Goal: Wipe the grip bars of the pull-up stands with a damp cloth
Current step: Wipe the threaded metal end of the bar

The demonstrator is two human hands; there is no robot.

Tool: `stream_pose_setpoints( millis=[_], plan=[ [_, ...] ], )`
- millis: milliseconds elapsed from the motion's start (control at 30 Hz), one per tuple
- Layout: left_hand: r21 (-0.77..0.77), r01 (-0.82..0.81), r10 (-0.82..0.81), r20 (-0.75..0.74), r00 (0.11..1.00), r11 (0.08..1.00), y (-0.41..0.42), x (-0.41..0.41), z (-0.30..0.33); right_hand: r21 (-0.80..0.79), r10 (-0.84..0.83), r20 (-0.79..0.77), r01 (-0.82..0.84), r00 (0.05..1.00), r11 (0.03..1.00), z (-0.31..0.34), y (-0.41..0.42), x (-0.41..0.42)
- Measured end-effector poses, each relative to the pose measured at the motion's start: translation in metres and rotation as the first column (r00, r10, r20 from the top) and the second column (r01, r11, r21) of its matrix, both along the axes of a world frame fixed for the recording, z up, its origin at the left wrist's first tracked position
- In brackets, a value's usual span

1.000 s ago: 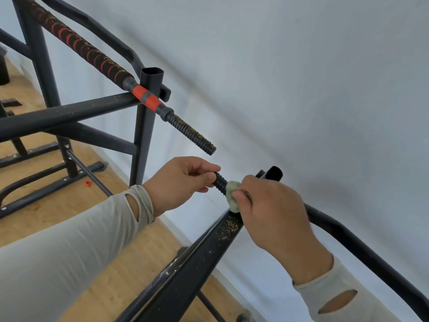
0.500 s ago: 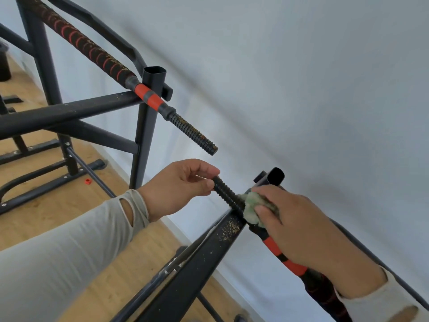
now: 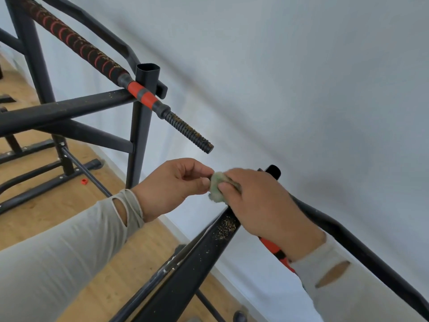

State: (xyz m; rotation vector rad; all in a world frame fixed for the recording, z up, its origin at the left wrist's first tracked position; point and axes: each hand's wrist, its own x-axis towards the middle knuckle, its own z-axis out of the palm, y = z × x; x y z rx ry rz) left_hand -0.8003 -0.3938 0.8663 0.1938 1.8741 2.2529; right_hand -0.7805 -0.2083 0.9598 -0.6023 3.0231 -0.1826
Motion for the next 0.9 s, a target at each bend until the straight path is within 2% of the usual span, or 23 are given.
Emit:
stream_pose_setpoints(
  millis=[167, 267, 333, 400, 500, 567, 700, 833, 900],
  plan=[
    [0.018, -0.002, 0.001, 0.024, 1.000, 1.000, 0.000, -0.005, -0.008, 0.159, -0.105, 0.113, 0.086, 0.988, 0.983, 0.032, 0.042, 0.024],
    [0.019, -0.012, 0.012, 0.021, 1.000, 1.000, 0.002, -0.005, -0.007, 0.186, -0.098, 0.060, 0.086, 0.993, 0.979, 0.028, 0.031, 0.018],
    [0.028, -0.022, 0.021, 0.013, 1.000, 0.999, 0.003, -0.003, -0.006, 0.137, -0.060, -0.018, 0.062, 0.998, 0.989, 0.018, 0.009, 0.009],
    [0.042, -0.005, 0.005, -0.003, 1.000, 0.999, 0.002, -0.003, -0.005, 0.022, -0.062, -0.064, 0.064, 0.996, 0.998, 0.005, -0.013, -0.002],
    [0.045, 0.025, -0.024, -0.015, 1.000, 0.999, 0.001, -0.003, -0.003, -0.123, -0.088, -0.046, 0.082, 0.995, 0.989, -0.006, -0.024, -0.010],
    [0.029, 0.012, -0.012, -0.008, 1.000, 1.000, 0.001, -0.004, -0.003, -0.137, -0.062, 0.016, 0.063, 0.998, 0.989, -0.001, -0.008, -0.004],
    [0.009, 0.019, -0.019, 0.021, 1.000, 1.000, -0.001, -0.007, -0.006, 0.068, -0.070, 0.132, 0.061, 0.989, 0.996, 0.027, 0.031, 0.022],
    [-0.035, 0.022, -0.021, 0.028, 0.999, 0.999, 0.001, -0.008, -0.003, 0.239, -0.113, 0.058, 0.096, 0.992, 0.966, 0.039, 0.034, 0.034],
    [-0.059, 0.001, 0.001, 0.024, 1.000, 0.998, 0.004, -0.009, 0.001, 0.277, -0.099, 0.005, 0.093, 0.995, 0.956, 0.037, 0.029, 0.035]
  ],
)
